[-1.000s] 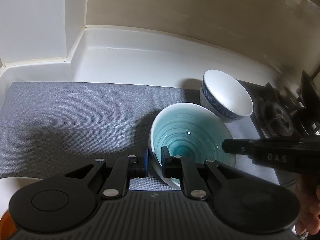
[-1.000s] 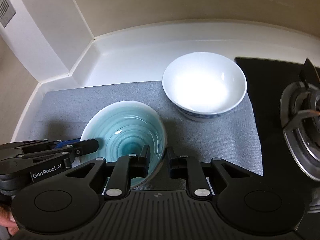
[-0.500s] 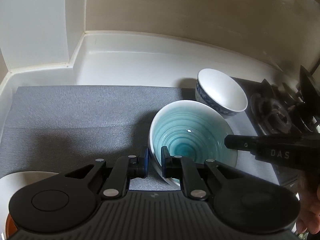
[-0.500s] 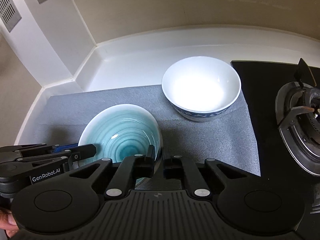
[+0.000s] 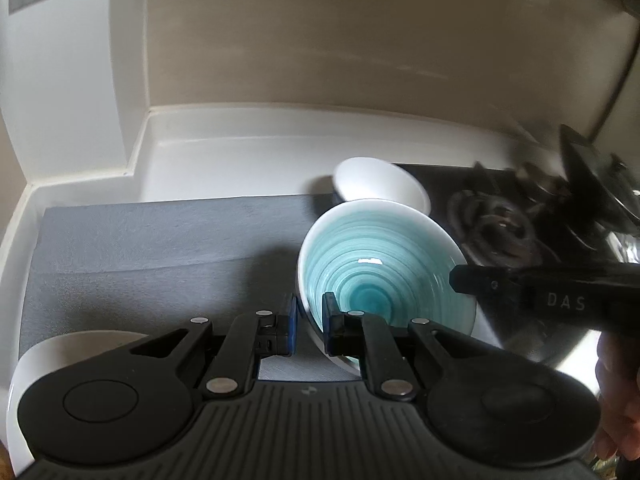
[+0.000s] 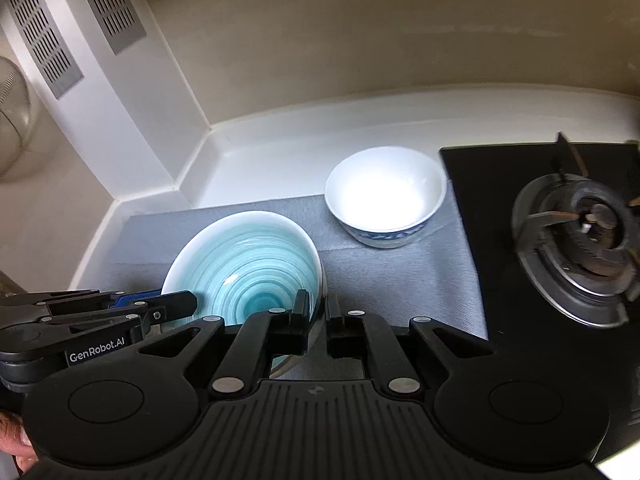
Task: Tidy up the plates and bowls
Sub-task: 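Lower the light-blue bowl into the cream bowls held by the right gripper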
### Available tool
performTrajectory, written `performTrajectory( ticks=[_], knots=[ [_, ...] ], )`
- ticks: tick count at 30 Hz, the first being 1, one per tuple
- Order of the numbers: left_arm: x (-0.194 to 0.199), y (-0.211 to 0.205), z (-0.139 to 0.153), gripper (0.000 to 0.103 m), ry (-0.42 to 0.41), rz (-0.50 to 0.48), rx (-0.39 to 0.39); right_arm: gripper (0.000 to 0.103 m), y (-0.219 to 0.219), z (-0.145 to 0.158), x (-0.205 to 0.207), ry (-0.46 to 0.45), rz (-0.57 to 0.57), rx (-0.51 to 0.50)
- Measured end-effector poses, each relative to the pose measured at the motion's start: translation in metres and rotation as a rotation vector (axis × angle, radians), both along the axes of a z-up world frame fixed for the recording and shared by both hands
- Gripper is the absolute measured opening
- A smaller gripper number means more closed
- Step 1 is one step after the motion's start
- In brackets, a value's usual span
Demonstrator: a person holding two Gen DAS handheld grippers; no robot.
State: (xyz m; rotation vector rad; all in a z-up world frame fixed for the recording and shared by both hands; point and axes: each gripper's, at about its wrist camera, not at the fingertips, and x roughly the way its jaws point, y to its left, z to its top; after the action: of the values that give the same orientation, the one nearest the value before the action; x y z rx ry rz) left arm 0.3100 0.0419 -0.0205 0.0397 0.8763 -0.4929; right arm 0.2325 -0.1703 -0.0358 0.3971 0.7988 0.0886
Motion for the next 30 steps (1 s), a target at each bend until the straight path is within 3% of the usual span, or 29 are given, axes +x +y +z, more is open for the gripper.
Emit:
performTrajectory(
  ticks=[7,13,21,30],
  knots=[
    [-0.04,-0.02,0.005,0.014,0.017,-0.076,-0.009,0.008,-0.024,0.01,-0.053,-0.002,-0.048,0.01],
    [-0.065,-0.031,-0.017,0.014,0.069,-0.125,0.021,0.008,-0.028,-0.016,-0.09,0.093,-0.095,0.011],
    [-0.071,-0.035,-0.041,0.014,0.124,-0.13,0.053,0.008,-0.025,-0.034,-0.099,0.138,-0.105,0.002],
    [-0.07,-0.039,-0.043,0.014,0.125,-0.134,0.073,0.008,-0.022,-0.041,-0.093,0.168,-0.092,-0.011]
  ],
)
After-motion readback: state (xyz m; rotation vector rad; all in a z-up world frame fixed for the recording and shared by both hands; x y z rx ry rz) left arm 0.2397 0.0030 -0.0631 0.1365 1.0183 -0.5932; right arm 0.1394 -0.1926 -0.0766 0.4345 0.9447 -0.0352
